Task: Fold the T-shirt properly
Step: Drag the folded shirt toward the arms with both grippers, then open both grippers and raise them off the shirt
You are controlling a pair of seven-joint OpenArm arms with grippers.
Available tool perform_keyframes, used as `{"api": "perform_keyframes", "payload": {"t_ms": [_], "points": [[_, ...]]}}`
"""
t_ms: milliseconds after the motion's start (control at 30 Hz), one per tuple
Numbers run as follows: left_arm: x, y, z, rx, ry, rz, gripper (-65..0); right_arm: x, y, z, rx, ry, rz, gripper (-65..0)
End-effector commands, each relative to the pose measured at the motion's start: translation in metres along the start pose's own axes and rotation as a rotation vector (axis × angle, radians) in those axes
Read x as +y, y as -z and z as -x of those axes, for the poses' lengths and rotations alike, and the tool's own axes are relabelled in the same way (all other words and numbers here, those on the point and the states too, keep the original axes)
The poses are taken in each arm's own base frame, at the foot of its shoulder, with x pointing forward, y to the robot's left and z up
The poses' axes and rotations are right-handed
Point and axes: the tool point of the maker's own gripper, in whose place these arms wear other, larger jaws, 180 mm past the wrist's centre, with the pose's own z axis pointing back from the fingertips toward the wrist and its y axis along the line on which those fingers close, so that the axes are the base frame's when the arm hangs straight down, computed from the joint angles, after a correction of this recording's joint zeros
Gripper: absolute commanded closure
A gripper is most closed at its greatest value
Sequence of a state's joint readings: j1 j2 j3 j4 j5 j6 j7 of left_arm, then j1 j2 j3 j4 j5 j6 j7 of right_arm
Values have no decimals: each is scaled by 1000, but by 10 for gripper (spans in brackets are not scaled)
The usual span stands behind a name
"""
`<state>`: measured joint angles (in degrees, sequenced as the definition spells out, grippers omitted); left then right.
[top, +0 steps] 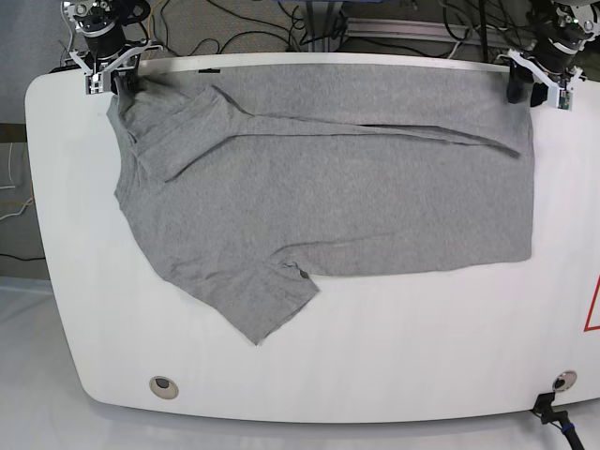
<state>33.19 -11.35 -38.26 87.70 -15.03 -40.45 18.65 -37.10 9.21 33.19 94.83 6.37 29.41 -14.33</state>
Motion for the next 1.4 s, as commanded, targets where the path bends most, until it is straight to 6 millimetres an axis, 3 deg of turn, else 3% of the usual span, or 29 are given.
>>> {"api": "perform_keyframes", "payload": {"t_ms": [0,133,300,700,867,1100,1267,1367], "points": [[6,-2,8,59,32,-17,-241,-4,0,11,69,-31,12,-225],[13,-2,0,53,56,-23,-241,-8,-2,-6,31,-50,24,-285],[16,-2,-29,-16,95,-40,-241,-8,-9,-40,-49,-98,42,-290],[-11,-17,-104,-219,170,3,-241,5,-20,-90,-140,-181,36,-290],[-32,-14,-128,-307,157,16,-241,31,-6,-111,-196,-191,-31,-290],[-48,-2,-139,-319,136,24,-241,82,11,-143,-277,-217,-153,-290],[-68,18,-137,-294,114,8,-241,114,15,-148,-294,-226,-228,-290],[-74,25,-143,-301,112,-11,-241,122,19,-149,-295,-190,-213,-290]]}}
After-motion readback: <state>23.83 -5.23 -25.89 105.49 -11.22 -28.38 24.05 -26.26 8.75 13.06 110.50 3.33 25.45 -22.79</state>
